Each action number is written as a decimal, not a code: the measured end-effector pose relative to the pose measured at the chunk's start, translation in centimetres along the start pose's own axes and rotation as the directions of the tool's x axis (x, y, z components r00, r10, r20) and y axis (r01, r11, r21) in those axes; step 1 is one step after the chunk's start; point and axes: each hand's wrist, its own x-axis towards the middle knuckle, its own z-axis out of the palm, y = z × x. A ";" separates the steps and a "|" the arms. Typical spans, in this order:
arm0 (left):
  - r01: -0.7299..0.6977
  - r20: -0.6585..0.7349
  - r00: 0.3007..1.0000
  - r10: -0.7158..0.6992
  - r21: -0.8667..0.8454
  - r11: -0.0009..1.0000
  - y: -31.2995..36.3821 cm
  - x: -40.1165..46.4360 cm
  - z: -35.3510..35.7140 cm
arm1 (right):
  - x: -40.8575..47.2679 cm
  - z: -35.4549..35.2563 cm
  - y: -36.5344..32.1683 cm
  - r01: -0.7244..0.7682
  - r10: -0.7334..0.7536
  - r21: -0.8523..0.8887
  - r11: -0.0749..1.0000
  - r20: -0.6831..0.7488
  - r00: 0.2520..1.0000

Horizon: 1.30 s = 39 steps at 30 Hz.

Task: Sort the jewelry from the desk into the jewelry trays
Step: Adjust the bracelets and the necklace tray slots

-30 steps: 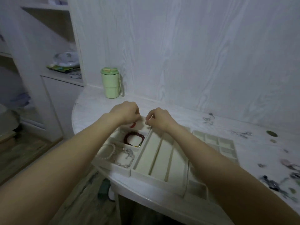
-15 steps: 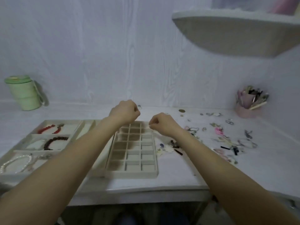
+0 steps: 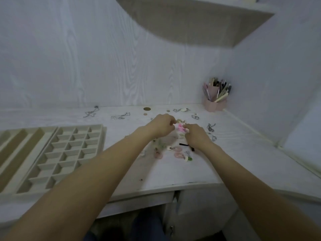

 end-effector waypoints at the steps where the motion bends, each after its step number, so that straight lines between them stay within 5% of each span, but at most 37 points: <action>1: -0.025 0.051 0.998 0.024 0.017 1.000 1.1 1.1 0.9 | 0.3 -0.4 1.4 -0.013 0.013 -0.009 1.000 -0.002 1.000; 5: -0.057 0.155 0.987 0.042 0.096 0.994 2.0 3.7 2.8 | 0.6 -1.2 4.2 -0.022 0.021 0.037 0.999 0.027 0.999; 16: -0.014 0.094 0.996 0.007 0.077 0.997 4.0 6.5 5.2 | 1.0 -1.9 6.7 -0.055 0.062 0.175 0.983 -0.035 0.997; 20: 0.014 0.067 0.998 -0.019 0.076 0.997 4.8 6.9 6.2 | 1.1 -2.1 7.0 -0.043 0.069 0.360 0.932 -0.061 0.996; 25: -0.003 0.015 1.000 0.004 -0.106 0.994 4.2 7.3 5.9 | 1.2 -3.3 6.6 0.002 0.084 0.590 0.807 -0.119 0.989; 30: -0.112 -0.186 0.981 0.046 -0.362 0.925 4.2 7.1 4.1 | 1.5 -4.4 5.7 0.100 0.060 0.612 0.784 -0.235 0.970; 36: -0.128 -0.215 0.976 0.023 -0.490 0.862 3.9 5.4 0.6 | 1.7 -4.4 3.8 0.060 0.037 0.678 0.733 -0.127 0.991; 39: -0.098 -0.224 0.972 -0.076 -0.676 0.731 3.1 3.7 -1.6 | 1.1 -4.4 1.7 -0.001 -0.003 0.816 0.578 0.004 1.000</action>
